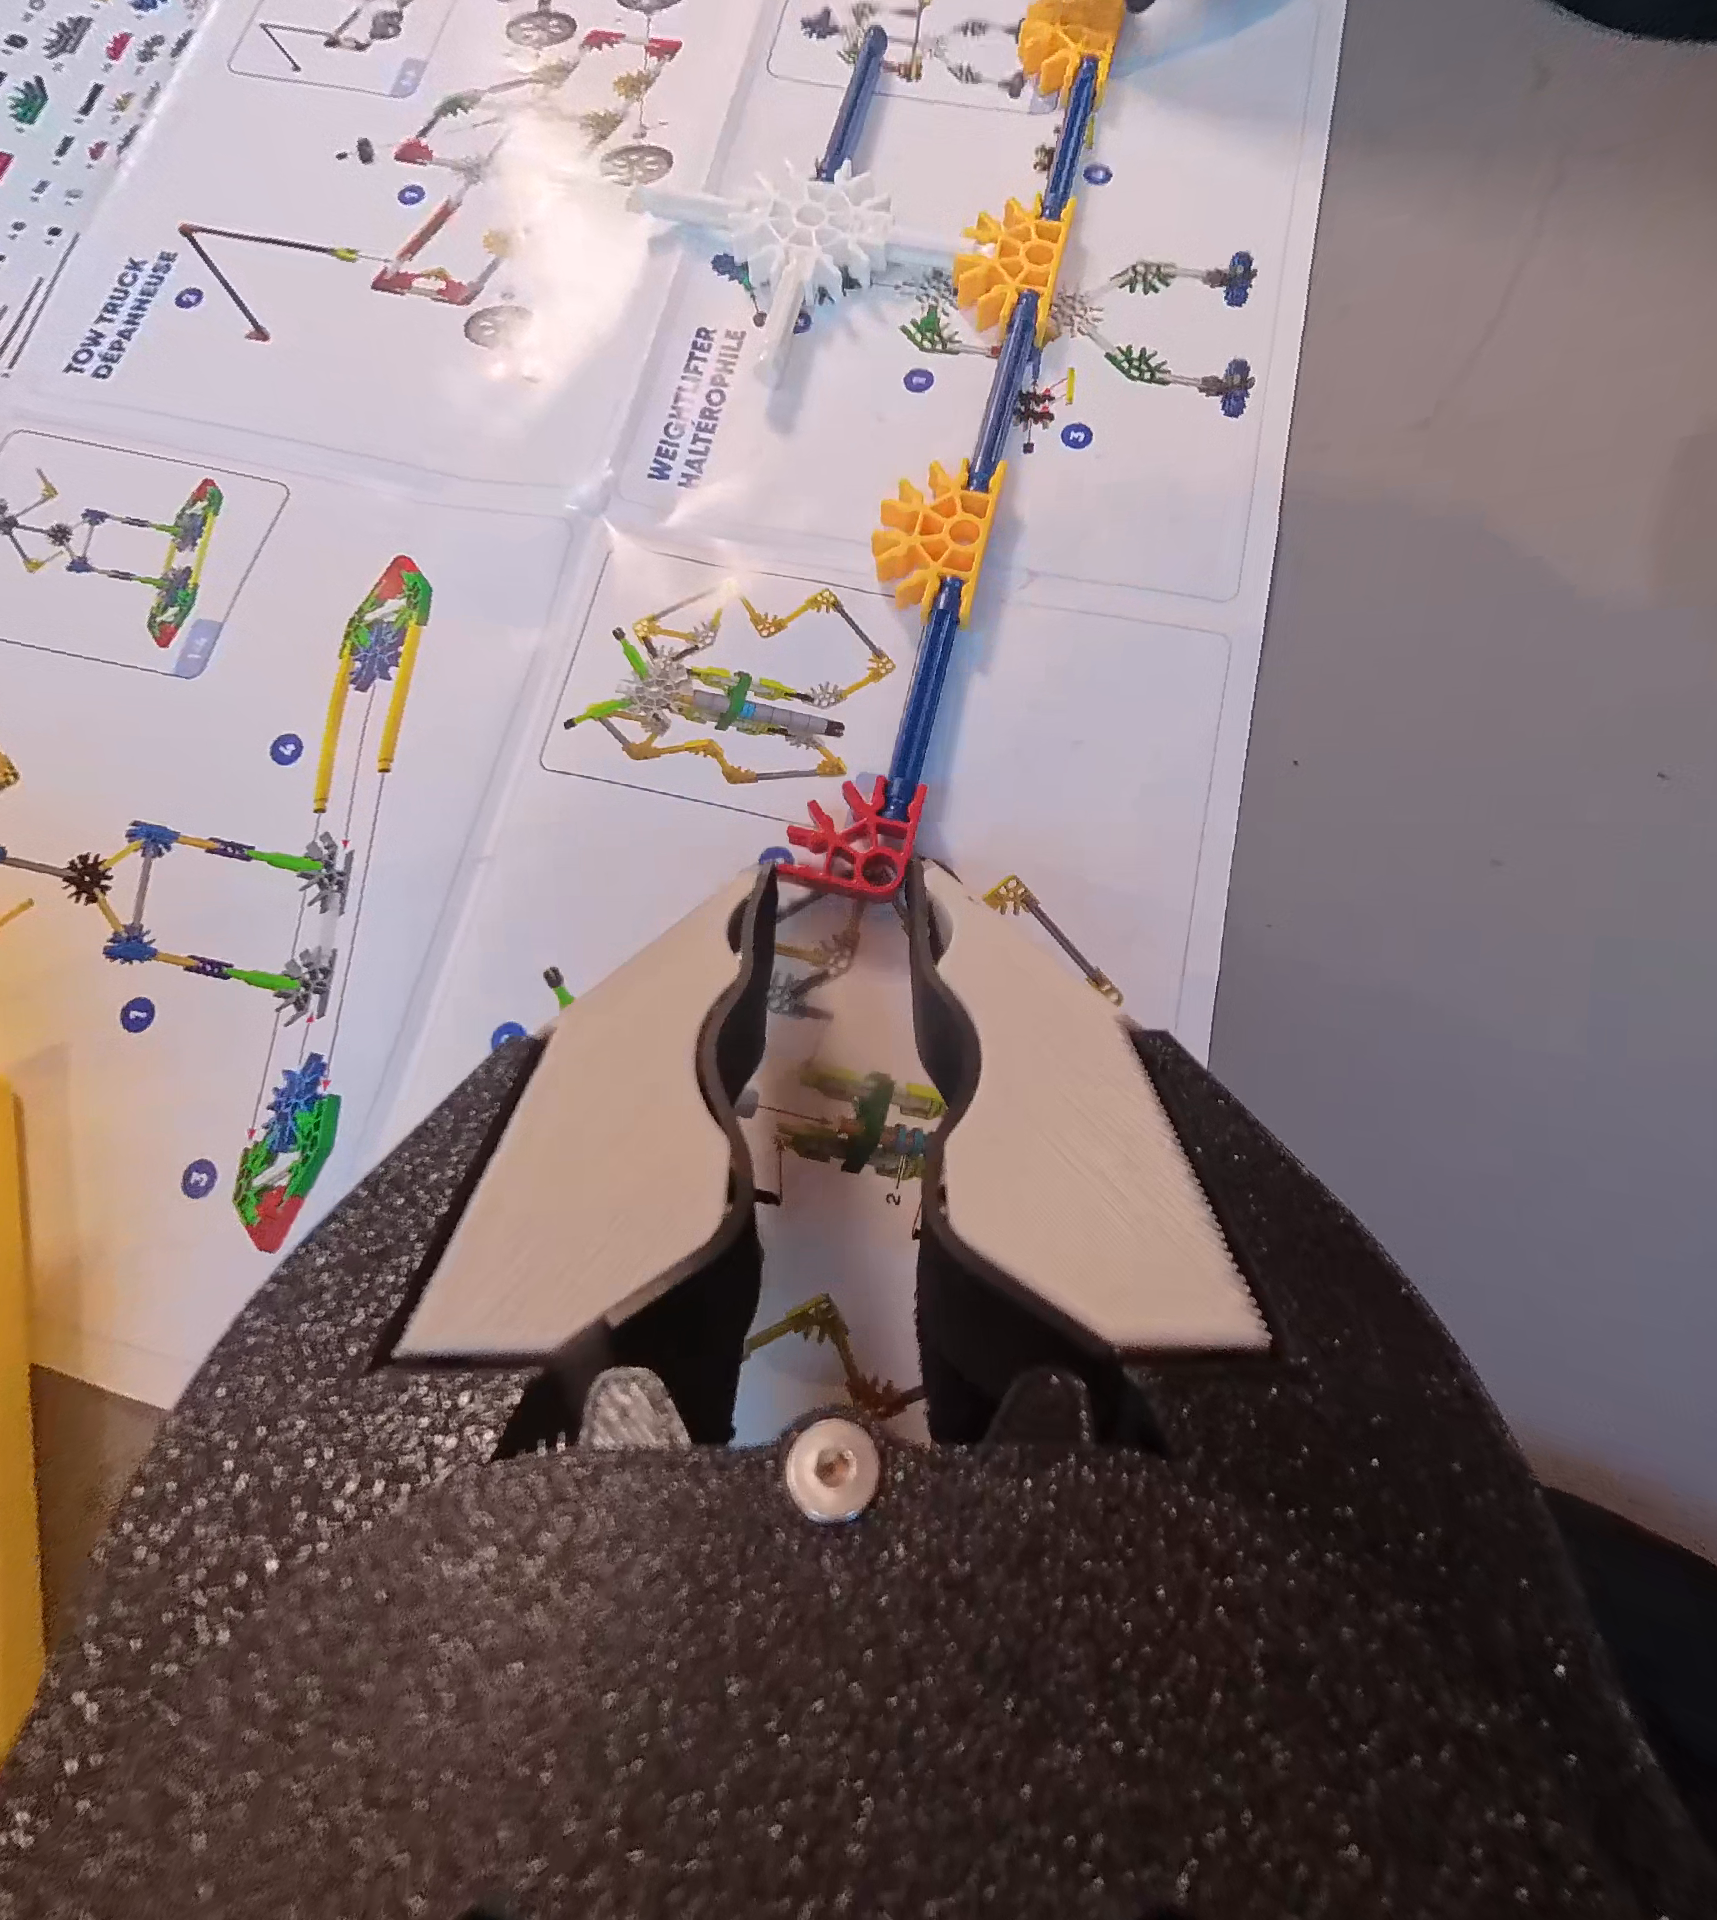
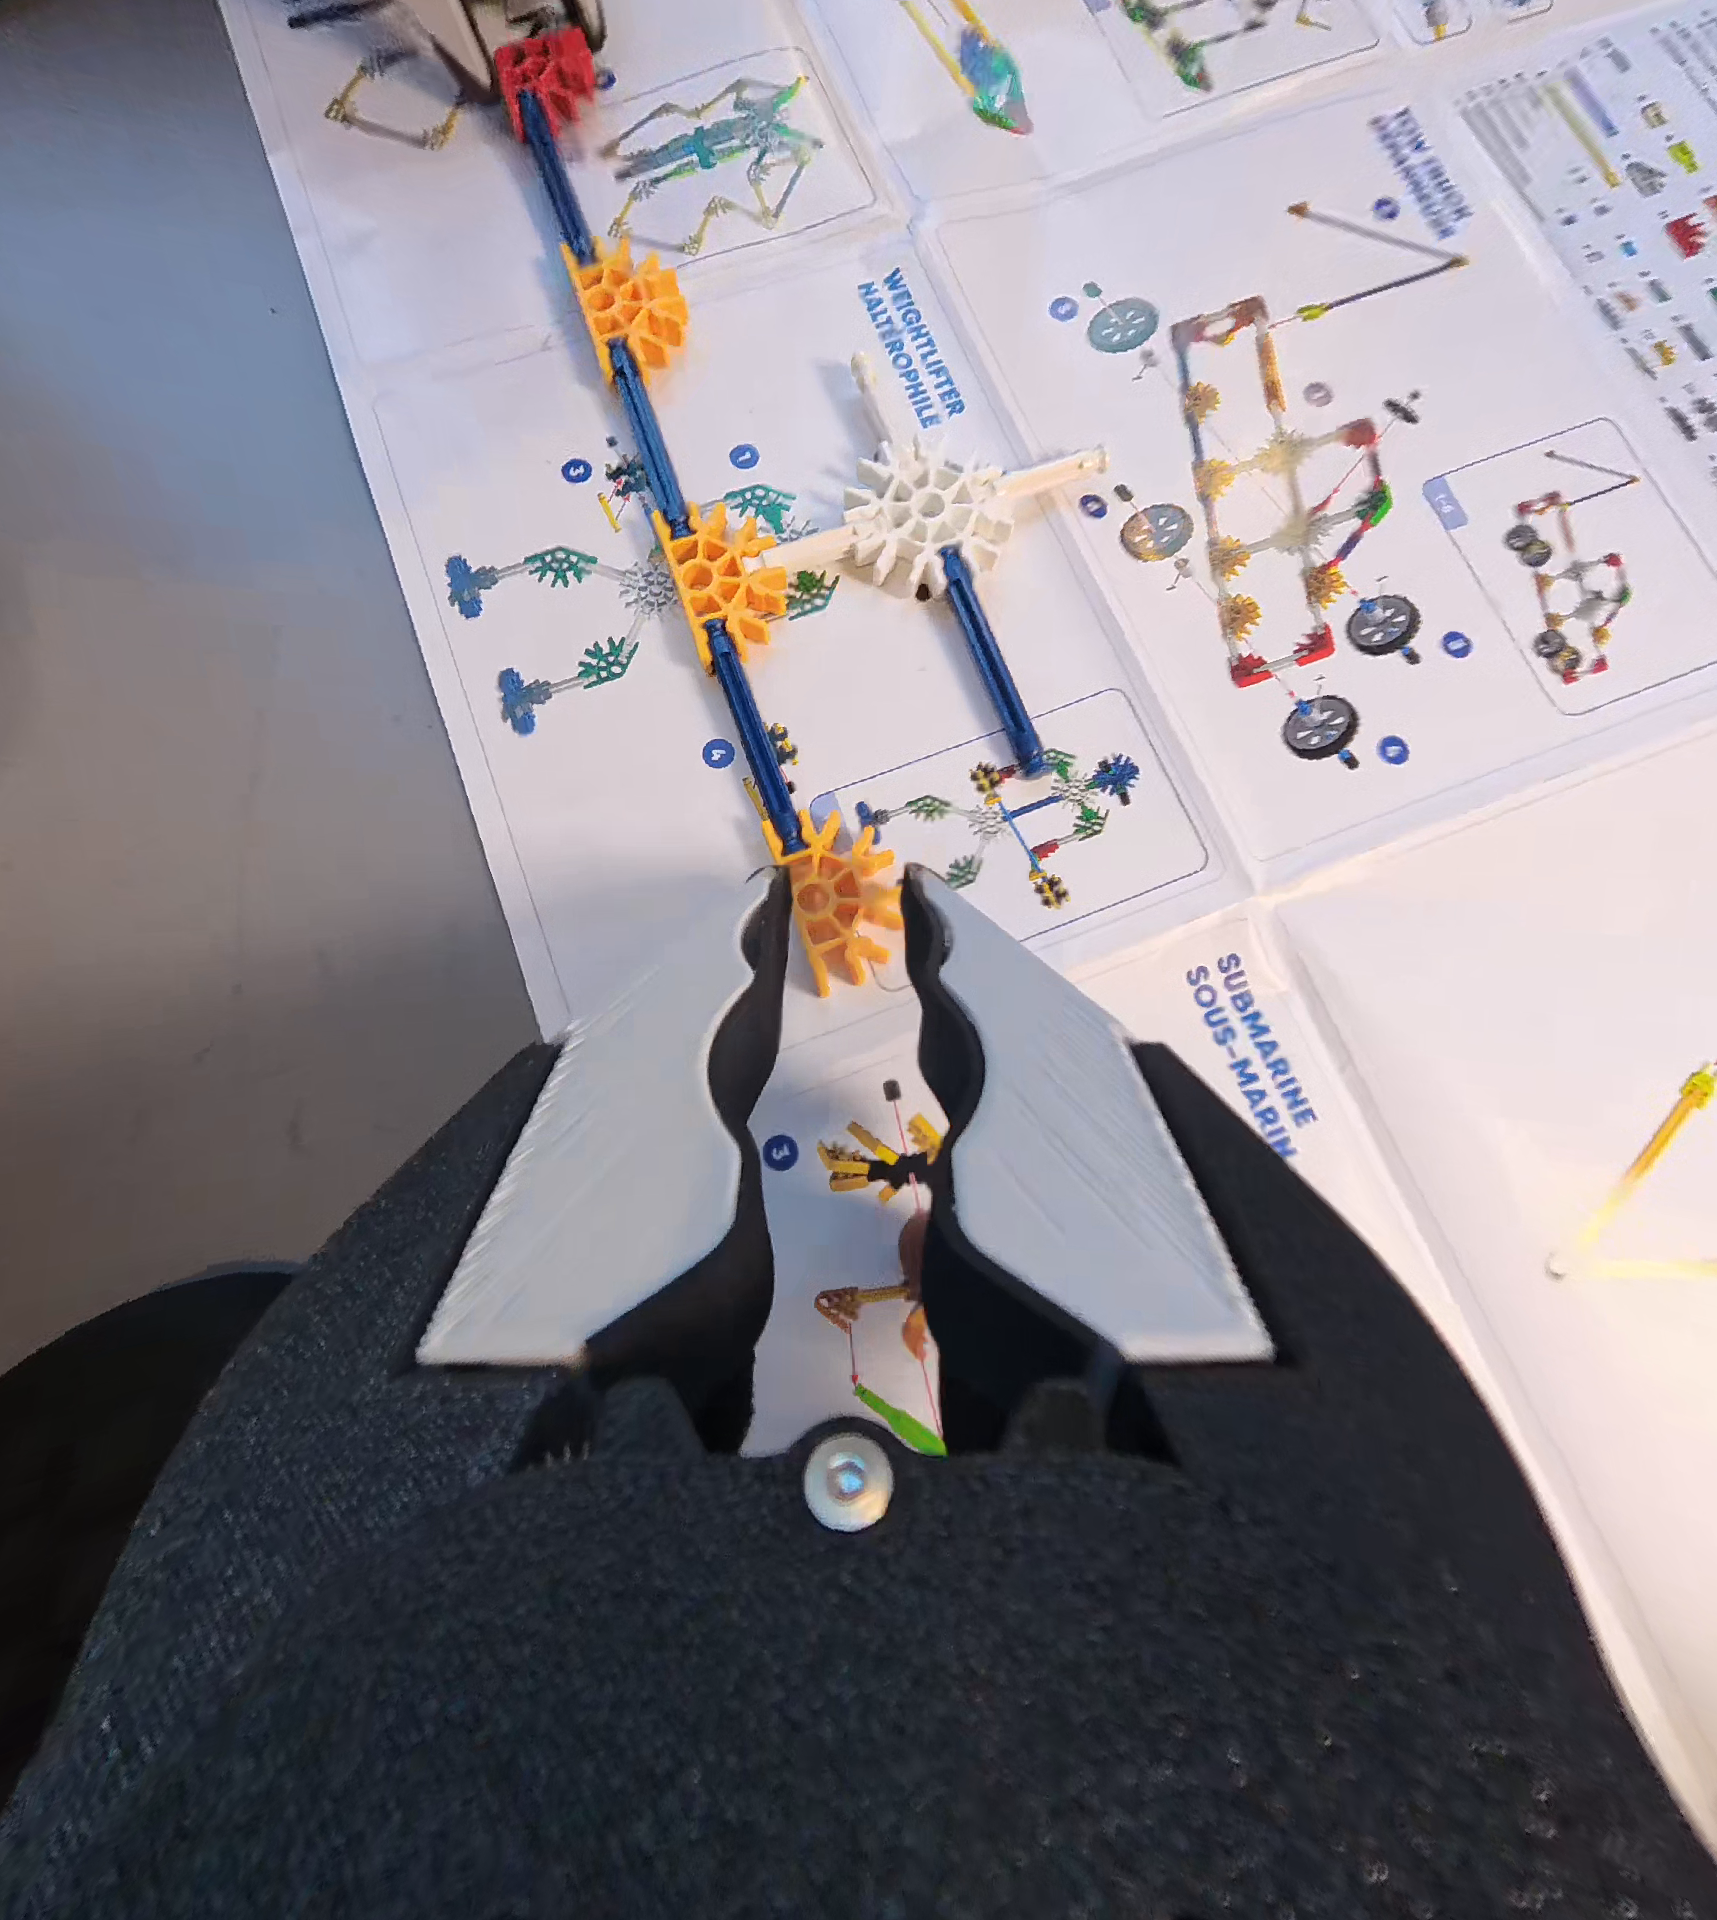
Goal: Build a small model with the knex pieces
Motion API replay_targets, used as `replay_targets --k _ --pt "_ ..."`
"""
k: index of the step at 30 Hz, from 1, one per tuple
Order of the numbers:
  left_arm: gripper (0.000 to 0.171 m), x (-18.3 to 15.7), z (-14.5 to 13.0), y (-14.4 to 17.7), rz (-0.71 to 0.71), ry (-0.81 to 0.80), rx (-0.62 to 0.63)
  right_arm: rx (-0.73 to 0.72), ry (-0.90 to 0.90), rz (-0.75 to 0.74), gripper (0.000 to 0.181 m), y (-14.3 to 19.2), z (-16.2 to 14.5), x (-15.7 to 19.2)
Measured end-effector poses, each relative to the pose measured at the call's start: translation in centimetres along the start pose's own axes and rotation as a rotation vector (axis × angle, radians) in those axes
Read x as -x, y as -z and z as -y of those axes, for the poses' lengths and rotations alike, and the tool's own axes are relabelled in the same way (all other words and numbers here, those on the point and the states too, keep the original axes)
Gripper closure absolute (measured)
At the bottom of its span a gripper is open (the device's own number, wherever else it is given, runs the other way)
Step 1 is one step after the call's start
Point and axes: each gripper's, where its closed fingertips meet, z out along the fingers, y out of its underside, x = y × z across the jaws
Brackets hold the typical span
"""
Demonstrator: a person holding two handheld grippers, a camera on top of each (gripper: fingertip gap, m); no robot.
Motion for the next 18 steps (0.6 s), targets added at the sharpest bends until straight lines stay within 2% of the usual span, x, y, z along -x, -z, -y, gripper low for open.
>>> replay_targets --k 3,7,12,18 --pt "0.148 1.0 2.1 1.2 0.03 0.042 -0.137 -0.136 -0.064 -0.068 0.148 1.1 2.2 -1.7" --pt "0.142 4.1 4.3 3.2 0.198 0.09 -0.289 -0.318 -0.143 -0.243 0.137 2.7 4.4 -5.5" --pt "0.14 7.8 4.1 4.4 0.405 0.187 -0.321 -0.431 -0.178 -0.433 0.134 4.1 5.0 -8.9" --pt "0.138 9.1 3.9 5.1 0.479 0.249 -0.351 -0.423 -0.119 -0.469 0.139 3.6 5.1 -9.1"
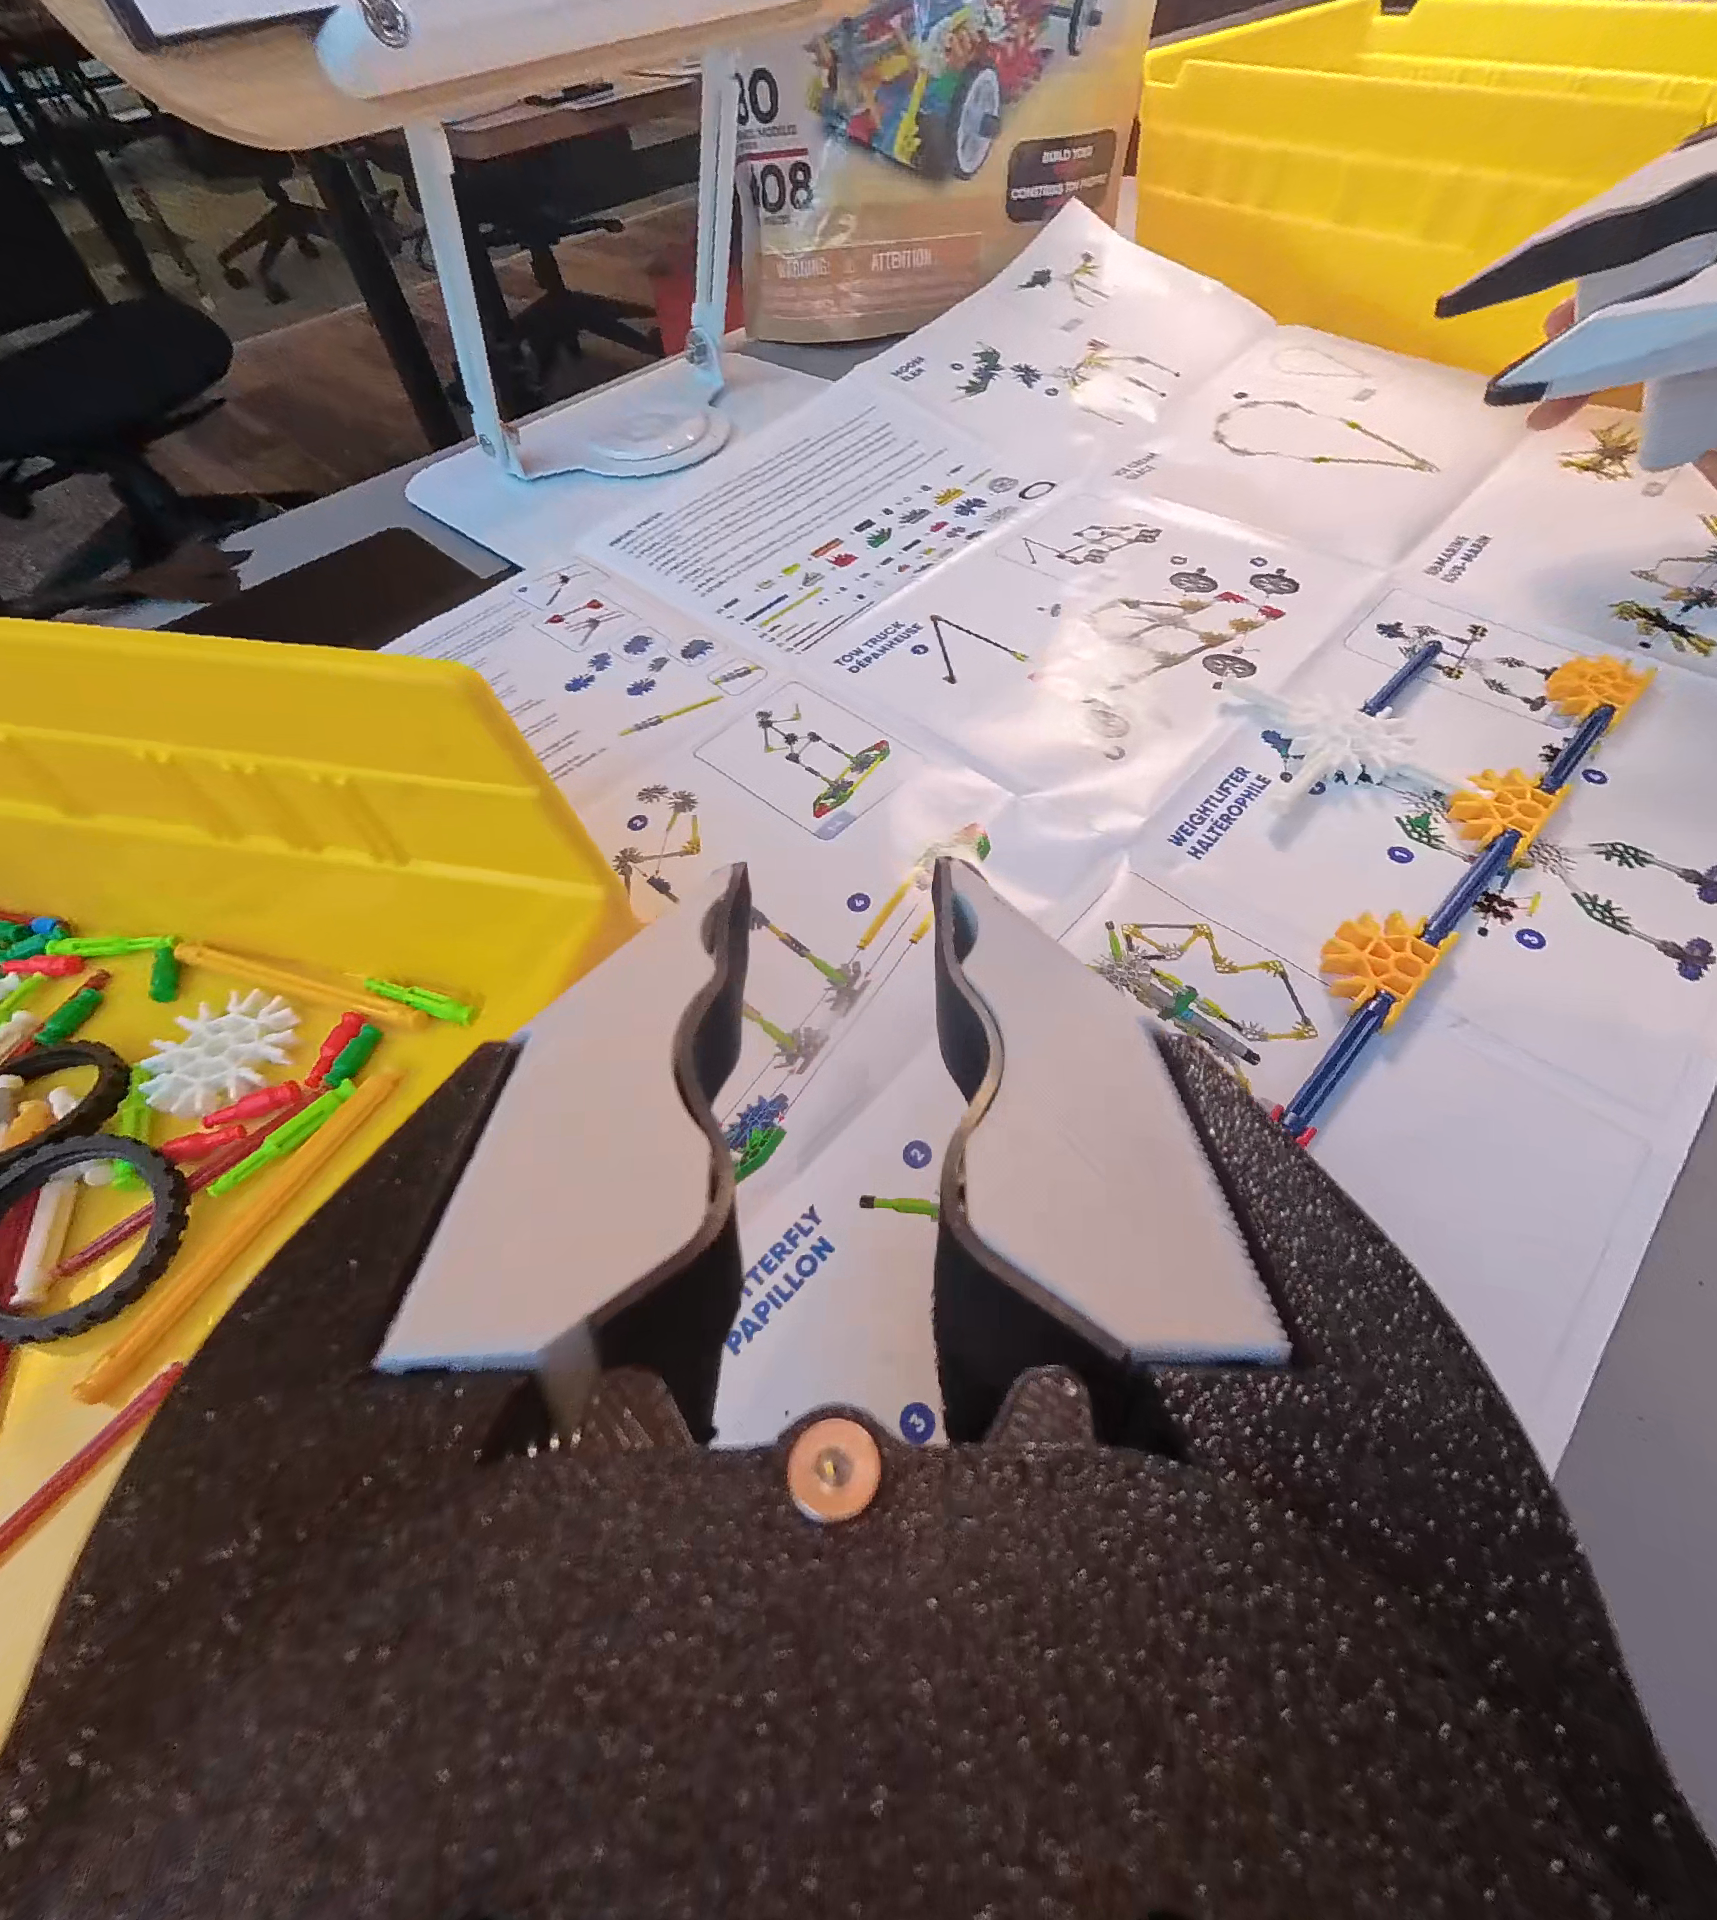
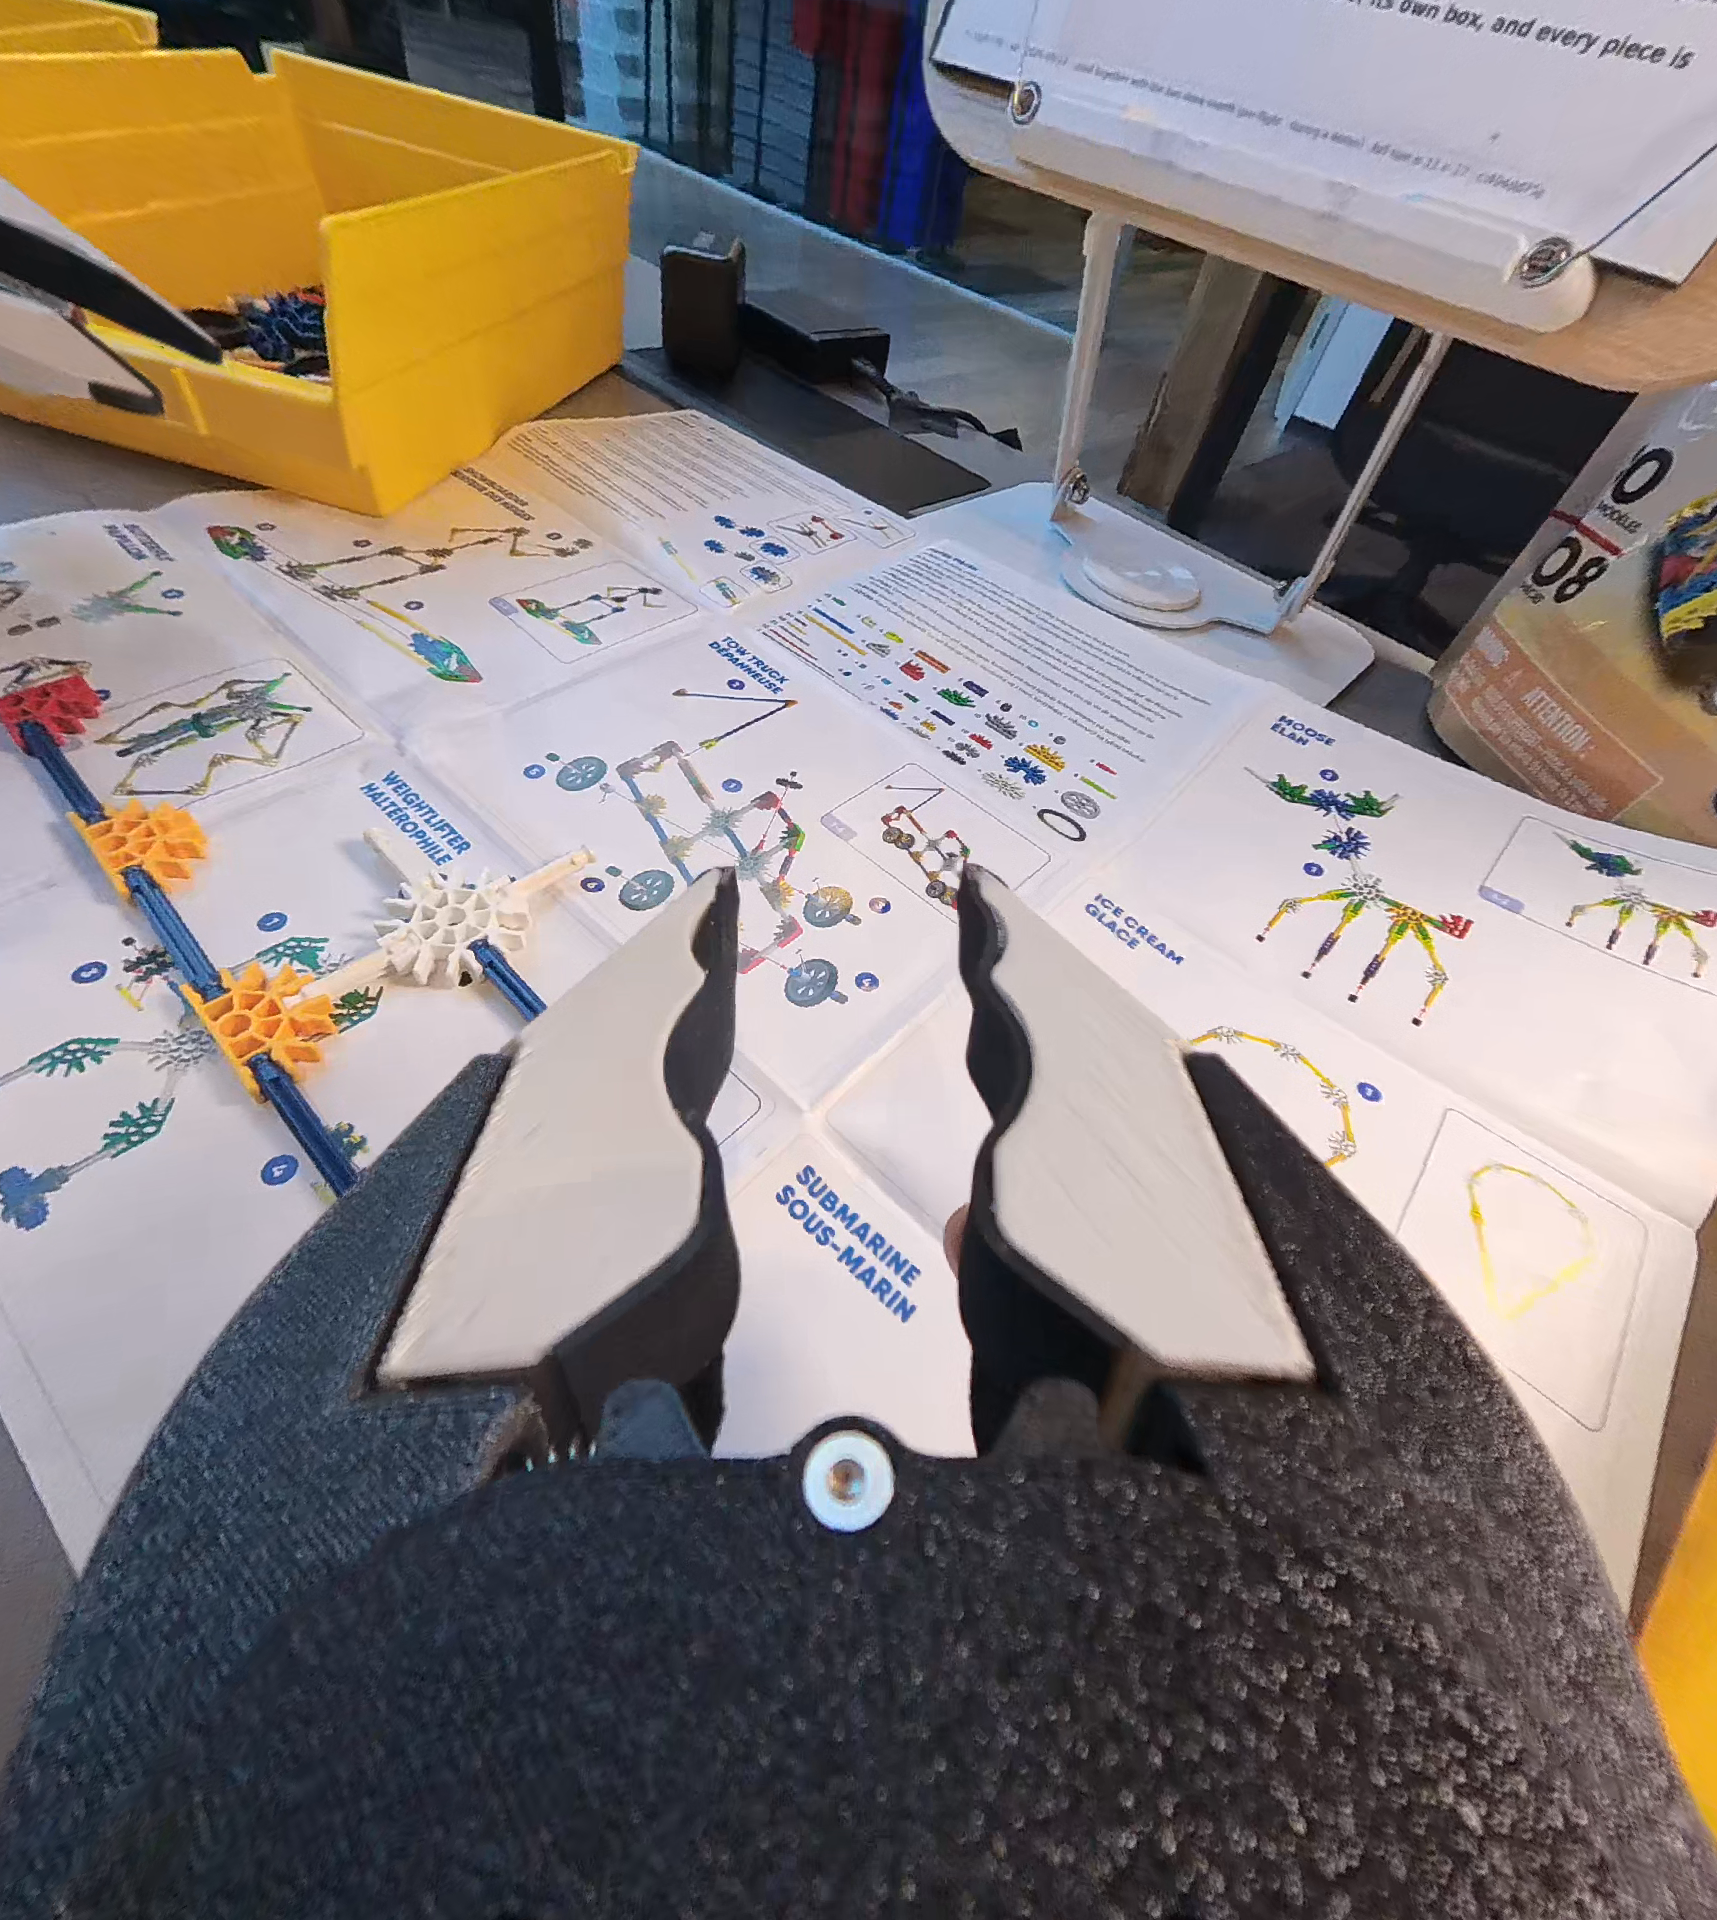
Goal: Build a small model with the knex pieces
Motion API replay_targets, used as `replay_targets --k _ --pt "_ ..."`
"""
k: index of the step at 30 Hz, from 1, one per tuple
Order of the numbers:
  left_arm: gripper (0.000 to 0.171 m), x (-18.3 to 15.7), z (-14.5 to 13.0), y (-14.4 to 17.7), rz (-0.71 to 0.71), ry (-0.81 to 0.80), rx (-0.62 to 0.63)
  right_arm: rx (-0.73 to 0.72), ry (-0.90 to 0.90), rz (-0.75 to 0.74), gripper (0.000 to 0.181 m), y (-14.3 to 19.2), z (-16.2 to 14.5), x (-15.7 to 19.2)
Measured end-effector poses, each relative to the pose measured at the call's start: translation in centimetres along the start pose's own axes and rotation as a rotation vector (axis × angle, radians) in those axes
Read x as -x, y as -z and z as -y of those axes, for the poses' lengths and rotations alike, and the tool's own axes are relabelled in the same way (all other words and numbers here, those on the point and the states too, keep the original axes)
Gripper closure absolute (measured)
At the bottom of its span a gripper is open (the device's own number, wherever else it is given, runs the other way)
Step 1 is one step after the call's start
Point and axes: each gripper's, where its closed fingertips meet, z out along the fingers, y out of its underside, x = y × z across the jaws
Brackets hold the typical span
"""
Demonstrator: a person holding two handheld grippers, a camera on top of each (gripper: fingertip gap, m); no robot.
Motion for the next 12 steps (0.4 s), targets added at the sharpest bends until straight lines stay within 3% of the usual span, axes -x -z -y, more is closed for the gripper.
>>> replay_targets --k 12 --pt "0.135 0.23 0.68 0.34 0.029 -0.03 -0.036 -0.009 0.052 -0.017 0.153 -0.06 0.03 0.08"
